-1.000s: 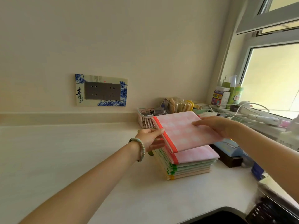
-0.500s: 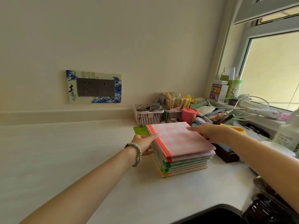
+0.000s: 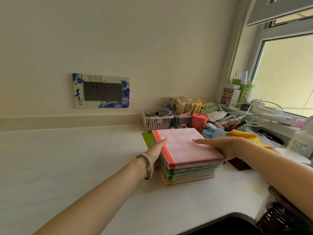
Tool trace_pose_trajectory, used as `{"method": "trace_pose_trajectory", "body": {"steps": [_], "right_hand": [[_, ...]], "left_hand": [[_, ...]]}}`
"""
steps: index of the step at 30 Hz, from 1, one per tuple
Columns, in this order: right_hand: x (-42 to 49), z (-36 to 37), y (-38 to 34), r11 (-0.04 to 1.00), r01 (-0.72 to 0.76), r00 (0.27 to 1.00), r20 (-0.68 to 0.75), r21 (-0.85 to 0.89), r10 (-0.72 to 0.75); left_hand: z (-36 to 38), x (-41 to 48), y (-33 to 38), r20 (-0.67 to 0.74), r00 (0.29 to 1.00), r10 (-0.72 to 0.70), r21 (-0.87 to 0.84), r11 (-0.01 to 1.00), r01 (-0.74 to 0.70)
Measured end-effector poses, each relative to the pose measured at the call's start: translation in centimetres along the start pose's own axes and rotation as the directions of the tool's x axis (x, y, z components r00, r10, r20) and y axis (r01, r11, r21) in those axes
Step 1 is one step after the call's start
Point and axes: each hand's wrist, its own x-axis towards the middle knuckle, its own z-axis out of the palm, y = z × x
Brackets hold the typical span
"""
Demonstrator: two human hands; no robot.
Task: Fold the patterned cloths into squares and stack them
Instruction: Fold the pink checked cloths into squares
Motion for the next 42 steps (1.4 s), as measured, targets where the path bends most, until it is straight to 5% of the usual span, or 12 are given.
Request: {"method": "trace_pose_trajectory", "body": {"steps": [17,30,42], "right_hand": [[1.1,17.8,-8.0,0.974,0.227,0.886,0.412,0.016,-0.214],[-0.5,27.5,-11.1,0.98,0.182,0.88,0.432,0.076,-0.197],[-3.0,29.1,-8.6,0.883,0.292,0.788,0.431,0.367,-0.44]], "left_hand": [[-19.5,-9.8,2.3,-0.23,0.973,0.003,-0.026,1.0,-0.009],[-27.6,-14.5,0.8,-0.422,0.906,0.037,0.058,0.998,-0.014],[-26.1,-16.9,0.7,-0.286,0.952,0.106,-0.029,0.992,-0.119]]}}
